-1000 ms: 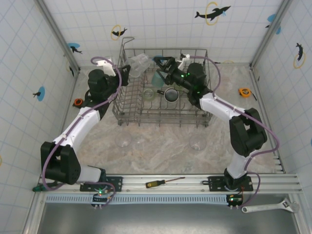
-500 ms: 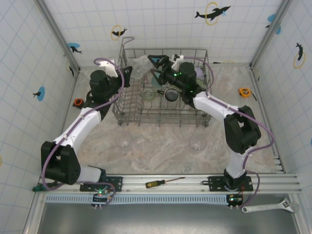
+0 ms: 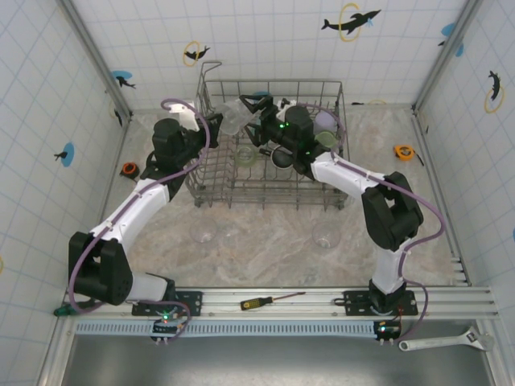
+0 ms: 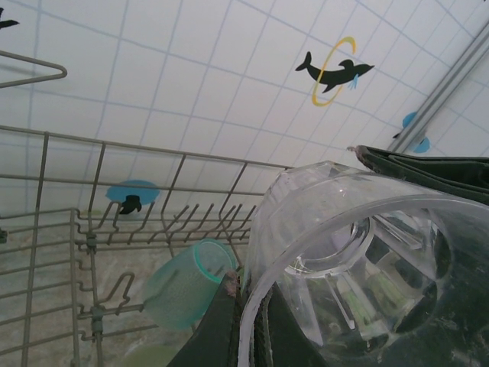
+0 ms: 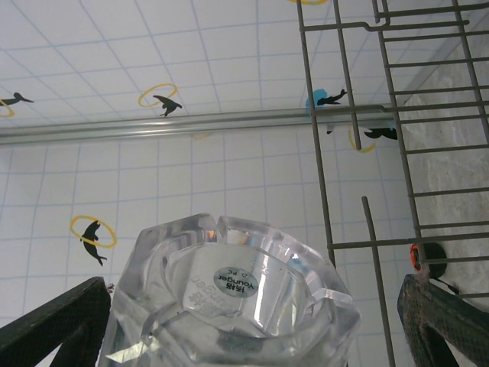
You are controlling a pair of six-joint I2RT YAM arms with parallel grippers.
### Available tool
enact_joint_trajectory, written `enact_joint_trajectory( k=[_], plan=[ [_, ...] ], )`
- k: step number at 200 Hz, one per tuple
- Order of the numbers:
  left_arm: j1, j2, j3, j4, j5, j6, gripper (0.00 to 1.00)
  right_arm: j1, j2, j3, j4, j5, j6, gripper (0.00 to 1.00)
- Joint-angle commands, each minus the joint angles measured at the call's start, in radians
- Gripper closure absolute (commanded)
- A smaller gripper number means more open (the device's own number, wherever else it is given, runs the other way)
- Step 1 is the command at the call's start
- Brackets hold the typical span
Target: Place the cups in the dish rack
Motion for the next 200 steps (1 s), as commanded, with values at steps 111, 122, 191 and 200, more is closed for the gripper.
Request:
enact_joint_trajectory(
  k=[111,122,191,200],
  plan=[
    [-0.011,-0.028,0.002,0.014,-0.013,0.029,0.66,0.022,-0.031,-0.055,0.065,0.095,0.066,0.55],
    [-0.011,-0.034,0.002,0.010,-0.017,0.022,0.49,0.018,-0.036,-0.062,0.064,0.094,0.060,0.57],
    [-0.010,-0.084,0.065,-0.127,-0.073,0.005,0.07,-0.038,-0.076,-0.059,-0.034,0.109,-0.130,0.59],
    [-0.011,-0.090,0.084,-0.149,-0.083,-0.003,0.03,-0.046,-0.074,-0.056,-0.045,0.104,-0.156,0.59]
  ],
)
